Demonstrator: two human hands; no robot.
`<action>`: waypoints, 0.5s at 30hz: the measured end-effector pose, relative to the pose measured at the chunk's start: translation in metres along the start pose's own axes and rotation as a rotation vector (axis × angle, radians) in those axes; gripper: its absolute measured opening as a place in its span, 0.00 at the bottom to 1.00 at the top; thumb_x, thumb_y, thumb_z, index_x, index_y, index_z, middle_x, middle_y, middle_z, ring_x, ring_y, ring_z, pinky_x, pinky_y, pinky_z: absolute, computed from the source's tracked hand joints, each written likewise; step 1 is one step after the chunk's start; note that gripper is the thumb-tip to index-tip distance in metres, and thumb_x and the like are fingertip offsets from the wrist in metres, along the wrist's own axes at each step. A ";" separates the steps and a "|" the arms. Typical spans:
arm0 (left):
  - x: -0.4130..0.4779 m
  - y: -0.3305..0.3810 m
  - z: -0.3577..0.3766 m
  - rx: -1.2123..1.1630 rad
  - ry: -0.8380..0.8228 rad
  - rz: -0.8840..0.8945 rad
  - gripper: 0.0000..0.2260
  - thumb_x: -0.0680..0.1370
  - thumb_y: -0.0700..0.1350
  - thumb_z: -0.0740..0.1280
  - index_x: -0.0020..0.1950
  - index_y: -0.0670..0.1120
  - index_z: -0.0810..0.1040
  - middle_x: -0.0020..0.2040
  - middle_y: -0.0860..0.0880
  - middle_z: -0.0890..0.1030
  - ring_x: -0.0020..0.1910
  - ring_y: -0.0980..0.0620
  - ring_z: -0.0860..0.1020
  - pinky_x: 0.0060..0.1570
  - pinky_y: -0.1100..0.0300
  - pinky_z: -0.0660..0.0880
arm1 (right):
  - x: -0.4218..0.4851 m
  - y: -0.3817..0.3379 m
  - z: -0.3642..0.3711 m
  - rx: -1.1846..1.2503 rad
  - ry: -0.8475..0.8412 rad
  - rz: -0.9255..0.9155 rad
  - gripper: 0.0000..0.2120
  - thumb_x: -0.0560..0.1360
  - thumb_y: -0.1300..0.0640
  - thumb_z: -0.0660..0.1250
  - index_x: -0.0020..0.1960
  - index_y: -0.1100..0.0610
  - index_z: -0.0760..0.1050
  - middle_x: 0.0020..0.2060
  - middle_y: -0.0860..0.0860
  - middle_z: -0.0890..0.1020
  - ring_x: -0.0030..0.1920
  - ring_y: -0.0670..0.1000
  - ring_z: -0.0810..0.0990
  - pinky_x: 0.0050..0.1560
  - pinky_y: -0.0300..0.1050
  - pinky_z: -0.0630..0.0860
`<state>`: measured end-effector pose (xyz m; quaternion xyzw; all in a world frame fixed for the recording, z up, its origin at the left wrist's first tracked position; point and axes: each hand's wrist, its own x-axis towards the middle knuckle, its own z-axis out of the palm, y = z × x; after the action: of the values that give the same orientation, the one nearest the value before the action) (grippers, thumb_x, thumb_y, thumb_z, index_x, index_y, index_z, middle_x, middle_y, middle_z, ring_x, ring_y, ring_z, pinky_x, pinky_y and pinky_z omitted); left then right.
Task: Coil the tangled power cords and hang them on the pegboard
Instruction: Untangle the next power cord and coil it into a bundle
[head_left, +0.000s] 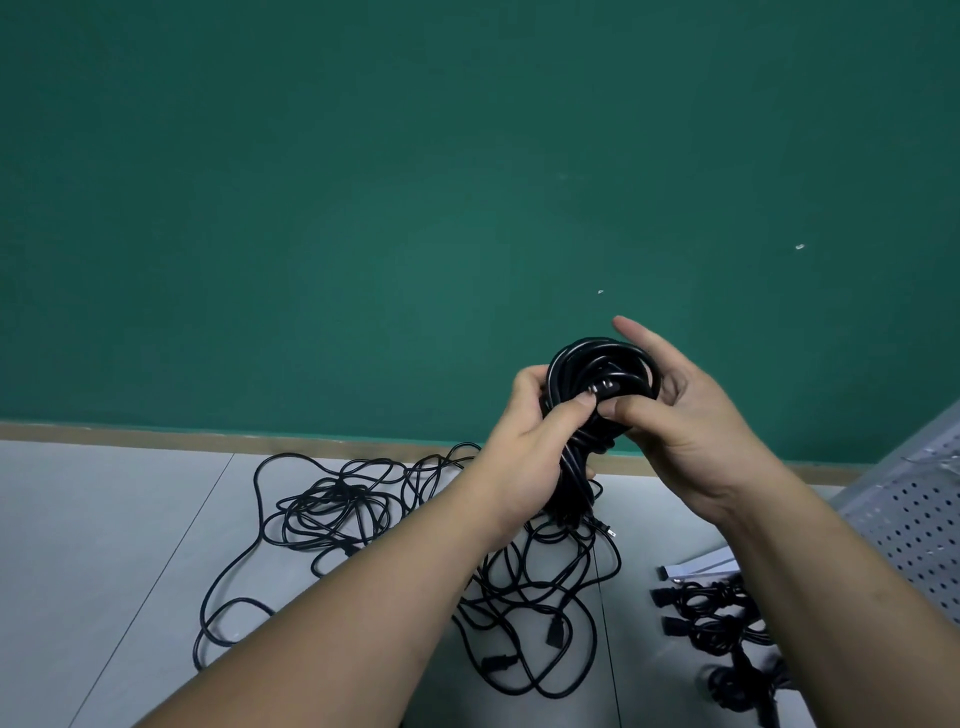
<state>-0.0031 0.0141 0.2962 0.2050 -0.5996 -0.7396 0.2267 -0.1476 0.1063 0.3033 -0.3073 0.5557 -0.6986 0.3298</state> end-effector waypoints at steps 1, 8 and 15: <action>0.000 -0.001 -0.001 0.007 -0.007 0.009 0.11 0.87 0.48 0.64 0.68 0.48 0.71 0.59 0.46 0.82 0.51 0.51 0.84 0.53 0.50 0.83 | 0.000 0.000 -0.001 -0.022 -0.013 -0.014 0.40 0.74 0.80 0.67 0.79 0.50 0.69 0.52 0.54 0.85 0.54 0.50 0.83 0.59 0.41 0.78; 0.001 -0.001 -0.002 0.020 0.011 -0.030 0.14 0.86 0.54 0.64 0.64 0.46 0.76 0.52 0.48 0.85 0.50 0.48 0.85 0.50 0.43 0.83 | 0.000 0.002 -0.003 -0.067 -0.064 -0.038 0.25 0.73 0.76 0.70 0.67 0.59 0.78 0.54 0.56 0.86 0.54 0.52 0.83 0.56 0.50 0.77; 0.004 -0.004 0.008 -0.039 0.114 -0.045 0.16 0.88 0.54 0.60 0.61 0.43 0.78 0.45 0.43 0.86 0.43 0.45 0.85 0.40 0.46 0.82 | -0.001 0.006 0.004 -0.006 -0.075 0.076 0.09 0.76 0.68 0.72 0.55 0.63 0.82 0.44 0.55 0.83 0.41 0.50 0.79 0.39 0.47 0.70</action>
<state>-0.0110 0.0190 0.2941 0.2556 -0.5664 -0.7433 0.2477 -0.1430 0.1036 0.2978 -0.3129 0.5564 -0.6718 0.3757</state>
